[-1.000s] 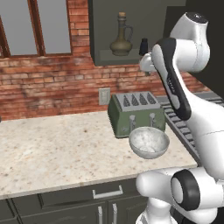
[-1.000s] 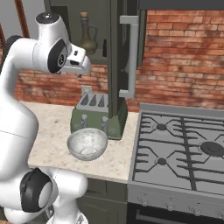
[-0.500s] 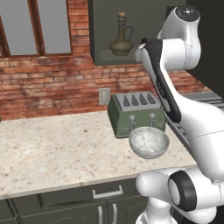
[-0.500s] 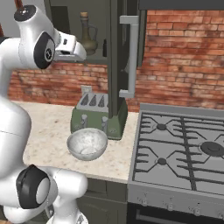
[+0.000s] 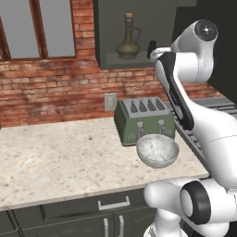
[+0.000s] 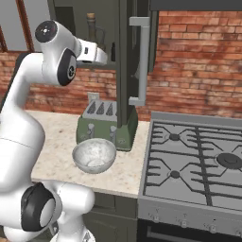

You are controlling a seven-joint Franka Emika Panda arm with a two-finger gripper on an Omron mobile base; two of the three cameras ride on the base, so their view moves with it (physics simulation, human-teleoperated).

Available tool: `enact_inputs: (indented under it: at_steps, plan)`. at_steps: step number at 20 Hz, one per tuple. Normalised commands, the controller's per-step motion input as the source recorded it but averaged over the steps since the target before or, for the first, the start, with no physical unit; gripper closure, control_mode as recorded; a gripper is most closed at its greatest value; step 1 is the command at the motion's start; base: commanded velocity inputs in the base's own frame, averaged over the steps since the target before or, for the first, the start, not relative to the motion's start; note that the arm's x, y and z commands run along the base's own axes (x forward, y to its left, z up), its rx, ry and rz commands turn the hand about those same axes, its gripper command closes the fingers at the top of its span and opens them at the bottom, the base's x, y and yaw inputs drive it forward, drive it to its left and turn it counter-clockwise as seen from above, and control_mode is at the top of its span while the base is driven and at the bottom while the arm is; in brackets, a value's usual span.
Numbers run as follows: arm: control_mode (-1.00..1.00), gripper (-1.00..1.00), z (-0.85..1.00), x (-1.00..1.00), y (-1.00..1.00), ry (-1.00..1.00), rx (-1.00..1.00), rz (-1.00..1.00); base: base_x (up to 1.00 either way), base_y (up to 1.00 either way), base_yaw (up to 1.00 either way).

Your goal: Retrieve the bottle and the shaker from the cabinet and place them next to the mixing bowl on the counter. Then add garlic from the fridge to the mixing bowl.

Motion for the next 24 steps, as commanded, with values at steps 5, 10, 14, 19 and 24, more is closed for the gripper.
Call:
enact_inputs:
  at_steps: [5,10,14,19,24]
  plan:
    - [-1.00,-1.00,0.10,0.42,-0.45,-0.01,0.00,0.00,0.00,0.00,0.00]
    - [-1.00,-1.00,0.09,0.36,-0.13,0.02,0.00,0.09,0.00,0.00,0.00]
    - [-1.00,-1.00,0.14,0.26,0.00,0.10,0.00,0.09,0.00,0.00,0.00]
    - [-1.00,-1.00,0.00,0.12,0.00,0.07,0.00,0.08,0.00,0.00,0.00]
    - [-1.00,-1.00,0.00,0.26,0.04,0.02,0.00,0.00,0.00,0.00,0.00]
